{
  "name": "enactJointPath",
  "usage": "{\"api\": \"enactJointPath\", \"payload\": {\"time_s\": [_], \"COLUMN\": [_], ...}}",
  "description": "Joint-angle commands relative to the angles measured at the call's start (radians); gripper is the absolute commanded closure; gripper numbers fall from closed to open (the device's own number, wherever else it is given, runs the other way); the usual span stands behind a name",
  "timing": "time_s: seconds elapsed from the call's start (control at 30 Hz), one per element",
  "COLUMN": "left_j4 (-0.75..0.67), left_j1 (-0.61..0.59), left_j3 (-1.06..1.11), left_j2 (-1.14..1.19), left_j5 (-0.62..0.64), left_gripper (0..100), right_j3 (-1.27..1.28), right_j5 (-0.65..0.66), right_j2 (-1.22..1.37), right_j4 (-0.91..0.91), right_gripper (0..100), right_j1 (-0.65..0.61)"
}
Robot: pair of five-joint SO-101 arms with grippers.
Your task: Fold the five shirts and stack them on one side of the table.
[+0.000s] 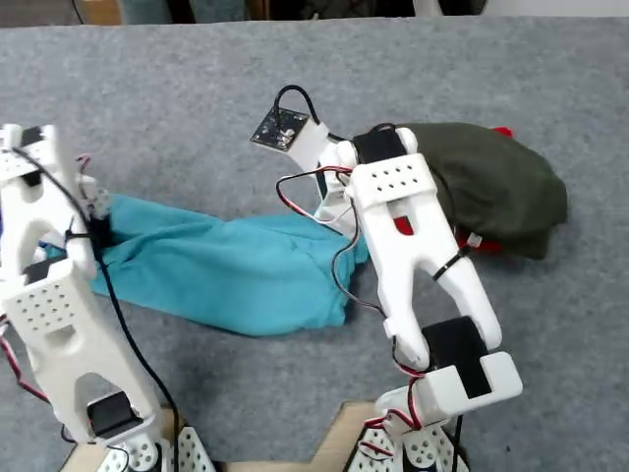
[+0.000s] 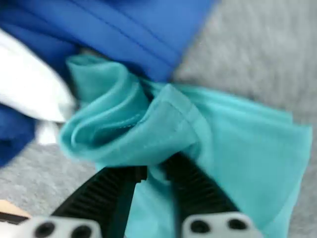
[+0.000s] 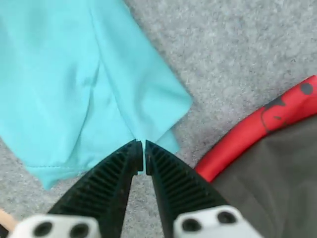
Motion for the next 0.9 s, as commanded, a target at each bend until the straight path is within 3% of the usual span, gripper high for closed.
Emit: {"api": "enactJointPath", "payload": {"time_s": [0.0, 0.37, 0.57, 0.73, 0.87], "left_j4": [0.011, -0.006, -0.012, -0.006, -0.023], "left_j1": [-0.047, 0.031, 0.038, -0.022, -0.028], "left_j3": [-0.087, -0.320, -0.403, -0.440, -0.444], "left_j2": [-0.043, -0.229, -0.163, -0.097, -0.048], "left_j5": [-0.026, -0.025, 0.051, 0.052, 0.048], "left_gripper": [97, 95, 86, 85, 85], "right_j3": [-0.038, -0.047, -0.116, -0.292, -0.397], "right_j5": [0.005, 0.006, -0.003, -0.238, -0.465], "right_j2": [-0.004, 0.024, 0.166, 0.300, 0.415], "right_j4": [-0.015, -0.025, -0.160, -0.157, -0.135], "right_gripper": [98.3, 97.8, 83.5, 80.0, 80.0], "right_j1": [0.015, 0.025, 0.130, 0.127, 0.035]}}
